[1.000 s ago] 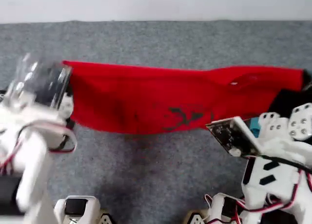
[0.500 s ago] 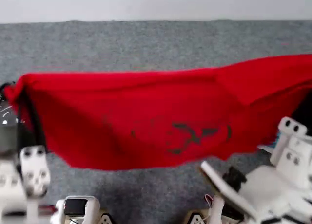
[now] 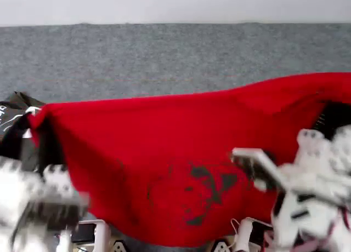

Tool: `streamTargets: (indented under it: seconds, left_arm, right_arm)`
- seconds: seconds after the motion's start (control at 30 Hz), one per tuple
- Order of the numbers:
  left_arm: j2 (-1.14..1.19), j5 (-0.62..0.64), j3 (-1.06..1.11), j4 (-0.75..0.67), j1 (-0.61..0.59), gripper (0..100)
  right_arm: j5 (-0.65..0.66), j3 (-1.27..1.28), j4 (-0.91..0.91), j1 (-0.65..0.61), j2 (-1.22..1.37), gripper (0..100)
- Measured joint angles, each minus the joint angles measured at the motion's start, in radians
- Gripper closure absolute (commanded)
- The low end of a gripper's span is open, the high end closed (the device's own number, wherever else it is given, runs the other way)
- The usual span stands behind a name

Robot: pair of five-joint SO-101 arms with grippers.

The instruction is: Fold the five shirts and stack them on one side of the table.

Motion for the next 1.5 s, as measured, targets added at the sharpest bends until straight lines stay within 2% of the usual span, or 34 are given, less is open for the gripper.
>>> streamTargets:
  seconds: [0.13, 0.33, 0.53, 0.67, 0.93, 1.3, 1.5]
  left_arm:
    - [0.003, 0.02, 0.276, -0.16, 0.0, 98]
    - [0.015, 0.029, 0.683, -0.582, 0.0, 98]
    - [0.017, -0.152, 1.01, -0.979, 0.0, 98]
    - [0.021, -0.201, 1.1, -1.123, 0.0, 98]
    - [0.264, -0.209, 1.034, -1.27, 0.003, 98]
    - [0.887, -0.209, 0.531, -1.298, 0.005, 98]
    - [1.08, -0.209, 0.313, -1.297, 0.008, 98]
  right_arm:
    - [0.031, 0.232, -0.051, -0.092, 0.008, 98.9]
    - [0.052, 0.537, -0.347, -0.176, 0.021, 98.9]
    - [0.117, 0.674, -0.703, -0.212, 0.178, 98.9]
    - [0.126, 0.657, -0.91, -0.213, 0.37, 98.9]
    - [0.153, 0.391, -1.037, -0.215, 0.752, 98.9]
    - [0.153, 0.172, -1.04, -0.215, 1.037, 98.9]
    - [0.153, 0.12, -1.04, -0.215, 1.096, 98.9]
